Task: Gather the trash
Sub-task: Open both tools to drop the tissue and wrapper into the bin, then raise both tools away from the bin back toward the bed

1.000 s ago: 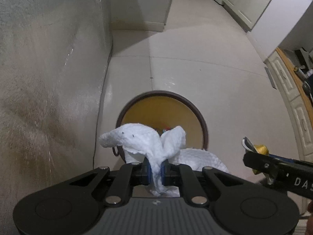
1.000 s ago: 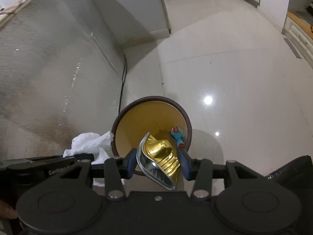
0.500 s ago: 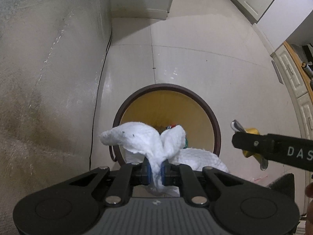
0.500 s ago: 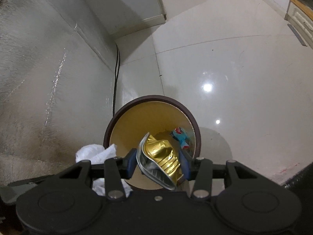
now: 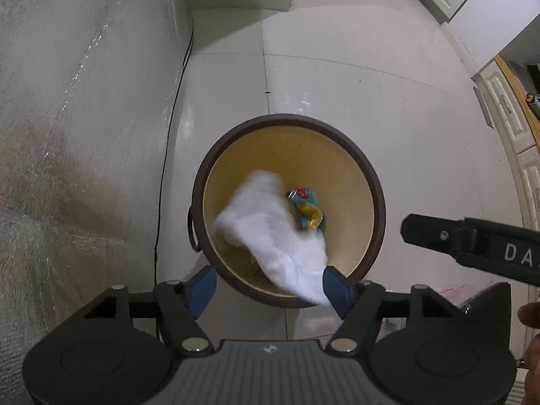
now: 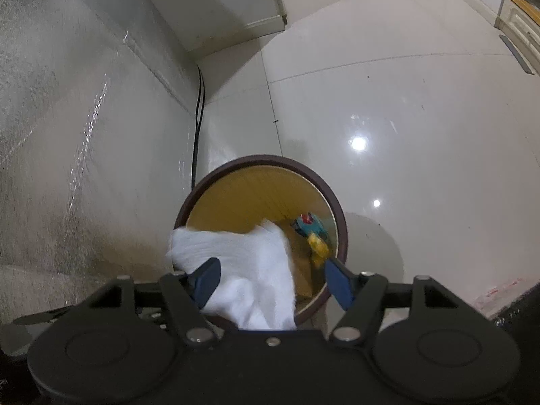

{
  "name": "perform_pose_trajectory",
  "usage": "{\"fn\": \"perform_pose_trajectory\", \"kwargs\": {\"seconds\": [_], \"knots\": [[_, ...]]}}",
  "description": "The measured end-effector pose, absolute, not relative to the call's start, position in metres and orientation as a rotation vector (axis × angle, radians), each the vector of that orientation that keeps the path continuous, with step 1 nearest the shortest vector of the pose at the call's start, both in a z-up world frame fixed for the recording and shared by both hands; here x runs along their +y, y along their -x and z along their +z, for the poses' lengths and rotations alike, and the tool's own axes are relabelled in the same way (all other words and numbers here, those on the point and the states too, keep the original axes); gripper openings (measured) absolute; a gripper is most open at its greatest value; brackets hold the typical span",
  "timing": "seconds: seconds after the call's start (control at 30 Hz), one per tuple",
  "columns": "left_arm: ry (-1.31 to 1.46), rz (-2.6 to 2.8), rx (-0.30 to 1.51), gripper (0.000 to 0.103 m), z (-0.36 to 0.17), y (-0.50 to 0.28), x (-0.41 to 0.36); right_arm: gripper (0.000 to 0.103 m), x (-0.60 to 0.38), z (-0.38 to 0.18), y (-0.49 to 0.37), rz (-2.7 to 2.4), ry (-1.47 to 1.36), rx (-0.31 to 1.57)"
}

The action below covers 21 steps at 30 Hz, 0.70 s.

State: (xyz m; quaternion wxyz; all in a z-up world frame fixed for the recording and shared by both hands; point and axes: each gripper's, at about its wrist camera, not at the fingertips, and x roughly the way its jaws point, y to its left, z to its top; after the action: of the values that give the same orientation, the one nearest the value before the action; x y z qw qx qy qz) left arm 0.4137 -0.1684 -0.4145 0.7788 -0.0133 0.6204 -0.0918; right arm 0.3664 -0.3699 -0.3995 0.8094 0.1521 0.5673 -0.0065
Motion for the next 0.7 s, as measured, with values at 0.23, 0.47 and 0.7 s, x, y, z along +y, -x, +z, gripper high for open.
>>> {"fn": "perform_pose_trajectory", "kwargs": {"seconds": [0.23, 0.47, 0.7], "knots": [[0.036, -0.184, 1.332, 0.075, -0.402, -0.405, -0.163, 0.071, -0.374, -0.398, -0.350, -0.017, -0.320, 1.210], [0.031, -0.176, 1.311, 0.079, -0.387, -0.395, -0.163, 0.073, -0.375, -0.391, -0.338, -0.018, -0.312, 1.195], [0.045, -0.177, 1.278, 0.082, -0.365, -0.384, -0.158, 0.078, -0.377, -0.375, -0.324, -0.009, -0.298, 1.163]]}}
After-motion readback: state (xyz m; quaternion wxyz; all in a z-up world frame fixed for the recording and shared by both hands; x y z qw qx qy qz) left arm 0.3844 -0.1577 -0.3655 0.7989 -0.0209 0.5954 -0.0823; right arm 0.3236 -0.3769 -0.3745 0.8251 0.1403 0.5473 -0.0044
